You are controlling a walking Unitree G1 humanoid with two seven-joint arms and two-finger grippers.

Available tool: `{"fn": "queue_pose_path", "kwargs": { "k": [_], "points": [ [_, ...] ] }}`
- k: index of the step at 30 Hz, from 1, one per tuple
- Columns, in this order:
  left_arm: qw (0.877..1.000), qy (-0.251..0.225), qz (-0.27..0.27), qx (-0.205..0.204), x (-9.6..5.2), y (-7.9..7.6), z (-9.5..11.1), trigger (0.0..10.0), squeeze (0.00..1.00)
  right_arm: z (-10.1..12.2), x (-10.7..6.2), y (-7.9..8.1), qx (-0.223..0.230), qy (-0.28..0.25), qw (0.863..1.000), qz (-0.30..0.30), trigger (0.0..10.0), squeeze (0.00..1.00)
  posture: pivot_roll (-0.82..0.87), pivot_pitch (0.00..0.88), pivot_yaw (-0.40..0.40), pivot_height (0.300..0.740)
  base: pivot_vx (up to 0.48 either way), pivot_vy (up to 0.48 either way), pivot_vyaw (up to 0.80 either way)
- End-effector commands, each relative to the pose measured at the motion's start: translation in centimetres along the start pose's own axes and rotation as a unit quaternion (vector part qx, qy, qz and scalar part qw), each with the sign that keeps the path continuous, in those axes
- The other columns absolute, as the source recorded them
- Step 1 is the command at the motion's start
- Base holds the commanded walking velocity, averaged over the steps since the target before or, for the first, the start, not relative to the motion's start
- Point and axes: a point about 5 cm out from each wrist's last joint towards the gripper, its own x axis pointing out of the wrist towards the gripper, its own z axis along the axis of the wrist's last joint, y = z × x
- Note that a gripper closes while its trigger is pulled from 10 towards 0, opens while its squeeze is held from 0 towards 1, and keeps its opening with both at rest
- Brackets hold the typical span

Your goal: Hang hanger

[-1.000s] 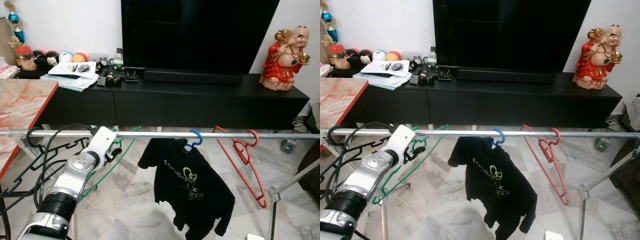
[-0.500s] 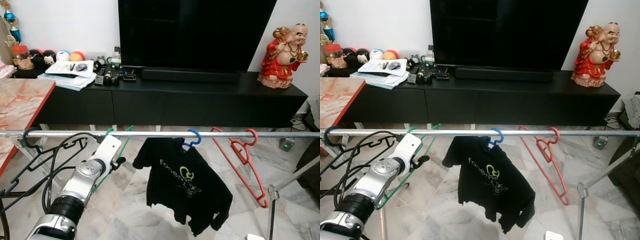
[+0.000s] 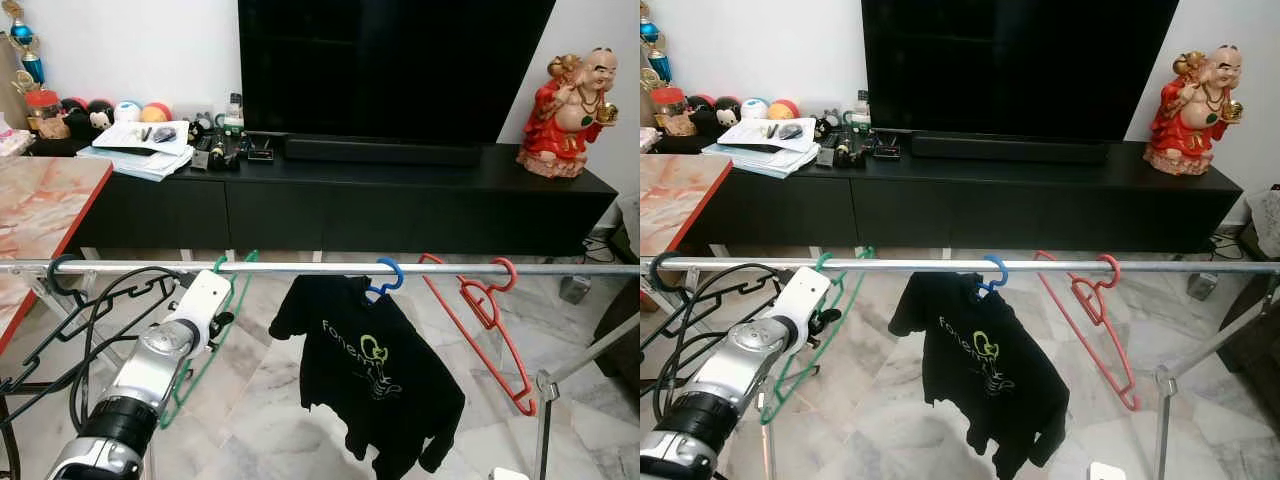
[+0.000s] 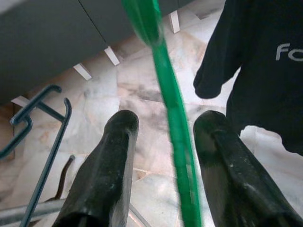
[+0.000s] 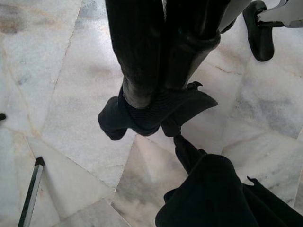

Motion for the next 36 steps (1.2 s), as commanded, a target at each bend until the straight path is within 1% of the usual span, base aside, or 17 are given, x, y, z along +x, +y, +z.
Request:
{"fn": "queue_pose_path", "kwargs": {
  "k": [1, 11, 17, 19, 21, 23, 25, 27, 31, 33, 36],
  "points": [
    [1.000, -0.003, -0.002, 0.004, -0.3, 0.0, 0.2, 0.0, 0.00, 0.6, 0.0, -0.3, -0.005, -0.006, 1.000, -0.003, 10.0, 0.00, 0.12, 0.000, -0.102, 0.740, 0.000, 0.000, 0.00],
    [1.000, 0.005, -0.011, 0.008, -0.5, -0.6, -0.1, 0.0, 0.00, 0.5, 0.0, -0.2, -0.005, -0.006, 1.000, -0.001, 10.0, 0.00, 0.12, 0.000, -0.099, 0.740, 0.000, 0.000, 0.00],
    [1.000, -0.008, -0.017, 0.008, -0.6, -1.4, -0.4, 0.0, 0.00, 0.5, 0.0, -0.2, -0.006, -0.006, 1.000, -0.001, 10.0, 0.00, 0.11, 0.000, -0.098, 0.740, 0.000, 0.000, 0.00],
    [0.999, -0.031, -0.013, -0.006, -0.8, -1.7, -0.1, 0.0, 0.00, 0.5, 0.0, -0.3, -0.006, -0.006, 1.000, -0.003, 10.0, 0.00, 0.11, 0.000, -0.104, 0.740, 0.000, 0.000, 0.00],
    [0.999, -0.047, -0.006, -0.012, -0.9, -1.5, 0.3, 0.0, 0.00, 0.5, 0.0, -0.4, -0.009, -0.004, 1.000, -0.004, 10.0, 0.00, 0.12, 0.000, -0.109, 0.740, 0.000, 0.000, 0.00],
    [0.999, -0.052, -0.002, -0.013, -1.0, -1.4, 0.5, 0.0, 0.00, 0.5, 0.0, -0.4, -0.009, -0.004, 1.000, -0.004, 10.0, 0.00, 0.12, 0.000, -0.109, 0.740, 0.000, 0.000, 0.00],
    [0.997, -0.068, 0.011, -0.019, -1.3, -1.1, 1.0, 0.0, 0.00, 0.5, 0.0, -0.5, -0.011, -0.004, 1.000, -0.004, 10.0, 0.00, 0.12, 0.000, -0.115, 0.740, 0.000, 0.000, 0.00],
    [0.997, -0.071, 0.016, -0.021, -1.4, -0.9, 1.1, 0.0, 0.00, 0.5, 0.0, -0.6, -0.012, -0.004, 1.000, -0.004, 10.0, 0.00, 0.12, 0.000, -0.116, 0.740, 0.000, 0.000, 0.00],
    [0.997, -0.078, 0.019, -0.022, -1.7, -0.9, 1.0, 0.0, 0.00, 0.5, 0.0, -0.6, -0.013, -0.004, 1.000, -0.003, 10.0, 0.00, 0.12, 0.000, -0.120, 0.740, 0.000, 0.000, 0.00],
    [0.995, -0.090, 0.026, -0.028, -2.2, -0.8, 0.9, 0.0, 0.00, 0.6, 0.0, -0.6, -0.015, -0.005, 1.000, -0.002, 10.0, 0.00, 0.12, 0.000, -0.124, 0.740, 0.000, 0.000, 0.00],
    [0.995, -0.089, 0.036, -0.034, -2.9, -0.7, 0.3, 0.0, 0.00, 0.6, 0.0, -0.7, -0.017, -0.005, 1.000, -0.002, 10.0, 0.00, 0.12, 0.000, -0.127, 0.740, 0.000, 0.000, 0.00]
  ]
}}
